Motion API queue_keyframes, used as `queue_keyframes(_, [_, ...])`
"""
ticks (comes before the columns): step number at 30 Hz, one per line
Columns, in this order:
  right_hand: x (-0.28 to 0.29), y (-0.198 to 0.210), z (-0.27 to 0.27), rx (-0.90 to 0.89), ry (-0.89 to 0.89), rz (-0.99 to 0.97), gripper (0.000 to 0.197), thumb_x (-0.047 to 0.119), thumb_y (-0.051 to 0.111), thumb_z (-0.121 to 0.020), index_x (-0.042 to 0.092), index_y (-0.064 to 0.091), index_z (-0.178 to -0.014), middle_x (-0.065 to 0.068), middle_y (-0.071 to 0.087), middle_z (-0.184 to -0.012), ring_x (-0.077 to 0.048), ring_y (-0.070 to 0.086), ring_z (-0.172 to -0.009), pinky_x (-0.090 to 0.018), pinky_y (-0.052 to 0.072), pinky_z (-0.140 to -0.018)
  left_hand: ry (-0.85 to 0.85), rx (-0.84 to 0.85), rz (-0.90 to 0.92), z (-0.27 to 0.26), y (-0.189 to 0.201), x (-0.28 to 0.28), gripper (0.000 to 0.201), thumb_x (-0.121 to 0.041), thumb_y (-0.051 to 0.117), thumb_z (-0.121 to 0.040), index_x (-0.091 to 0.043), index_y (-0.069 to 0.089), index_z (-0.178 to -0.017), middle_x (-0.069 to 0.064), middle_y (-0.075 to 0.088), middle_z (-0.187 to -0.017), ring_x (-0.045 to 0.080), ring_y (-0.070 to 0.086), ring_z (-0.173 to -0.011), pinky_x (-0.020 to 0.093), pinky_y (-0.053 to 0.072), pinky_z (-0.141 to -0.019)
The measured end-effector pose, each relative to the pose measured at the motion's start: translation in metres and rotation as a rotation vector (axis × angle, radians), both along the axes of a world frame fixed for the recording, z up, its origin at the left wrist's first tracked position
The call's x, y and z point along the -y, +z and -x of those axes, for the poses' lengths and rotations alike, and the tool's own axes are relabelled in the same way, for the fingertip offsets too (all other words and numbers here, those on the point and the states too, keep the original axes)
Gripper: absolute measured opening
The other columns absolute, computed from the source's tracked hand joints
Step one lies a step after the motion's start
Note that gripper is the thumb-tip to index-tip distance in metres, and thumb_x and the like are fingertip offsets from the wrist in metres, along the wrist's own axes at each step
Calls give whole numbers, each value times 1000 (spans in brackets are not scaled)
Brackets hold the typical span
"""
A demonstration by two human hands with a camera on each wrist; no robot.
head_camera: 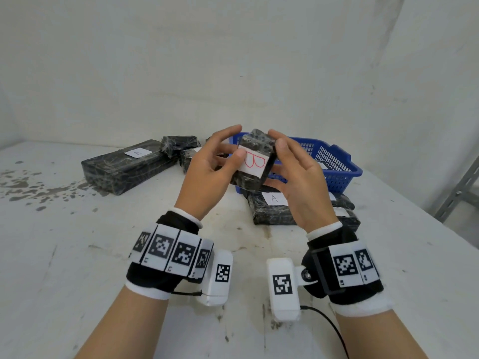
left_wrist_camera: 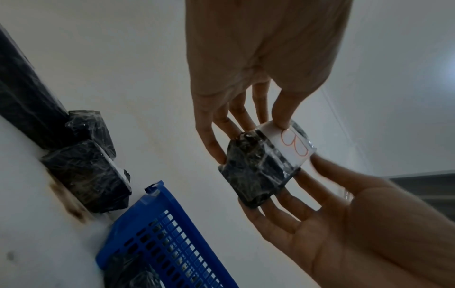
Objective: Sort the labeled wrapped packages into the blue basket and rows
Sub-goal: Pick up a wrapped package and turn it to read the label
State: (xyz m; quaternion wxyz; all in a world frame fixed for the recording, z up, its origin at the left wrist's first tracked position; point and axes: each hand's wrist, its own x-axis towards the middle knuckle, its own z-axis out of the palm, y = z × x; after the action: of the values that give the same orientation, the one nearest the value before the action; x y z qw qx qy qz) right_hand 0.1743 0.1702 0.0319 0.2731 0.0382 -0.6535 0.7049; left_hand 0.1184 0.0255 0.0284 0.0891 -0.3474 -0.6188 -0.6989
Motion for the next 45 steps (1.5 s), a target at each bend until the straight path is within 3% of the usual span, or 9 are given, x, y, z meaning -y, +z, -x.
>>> queue_keyframes(3, [3,0,-1,8,-5,-88,50,34,71,-86,21,62,-133,-2,73,-115,-20,71,-105,-49,57,-94,31,15,26,-1,1,1,24,-14,57,-97,-22,62,-118,-6,63,-87,2,64,-77,20,52,-71])
queue_keyframes(6, [4,-4,2,6,-38,-152,45,22,70,-93,23,59,-137,4,71,-118,-11,72,-101,-48,56,-96,-29,117,3,-3,2,0,20,-28,54,-97,-15,61,-111,15,68,-94,24,68,-91,41,59,-81])
queue_keyframes(8, [3,-5,3,13,-39,-185,47,29,70,-93,30,58,-138,2,66,-129,-10,70,-106,-50,55,-98,-68,184,16,-3,3,0,19,-31,53,-97,-15,57,-107,14,68,-87,25,68,-82,45,58,-81])
queue_keyframes(11, [5,-4,2,44,-9,-208,50,41,69,-90,38,55,-139,5,61,-136,-10,65,-117,-51,54,-98,-87,238,30,-4,3,0,17,-29,54,-97,-18,55,-111,0,68,-83,20,68,-75,42,59,-78])
queue_keyframes(19, [1,0,-2,47,58,-149,33,23,60,-99,29,63,-131,-1,68,-124,-13,71,-99,-30,60,-71,-104,240,-11,-4,3,-3,28,-12,55,-95,-18,57,-123,-1,67,-93,10,68,-83,28,58,-73])
queue_keyframes(23, [0,-3,1,53,50,-177,36,21,63,-97,33,63,-131,-9,63,-125,-24,66,-114,-39,62,-78,-32,169,-17,-3,2,-2,31,-19,65,-85,-28,59,-115,-1,61,-112,0,66,-90,21,52,-78])
queue_keyframes(29, [0,-4,4,17,10,-142,30,13,64,-96,13,66,-126,-12,71,-115,-23,72,-100,-44,60,-89,-40,165,-30,-3,2,-4,37,-33,68,-75,-25,63,-111,9,63,-119,19,64,-107,43,53,-96])
queue_keyframes(38, [2,-5,4,-23,13,-147,25,20,65,-96,13,70,-119,-10,75,-107,-24,72,-102,-47,56,-97,-2,156,-29,-1,2,-2,31,-36,65,-83,-18,62,-108,11,65,-111,25,64,-106,38,56,-86])
queue_keyframes(45, [2,-5,1,-90,-18,-207,25,9,66,-94,11,69,-118,-6,73,-114,-16,68,-109,-27,54,-94,-47,272,21,-8,5,-2,31,-47,55,-94,-24,59,-115,10,68,-106,31,68,-98,45,58,-85])
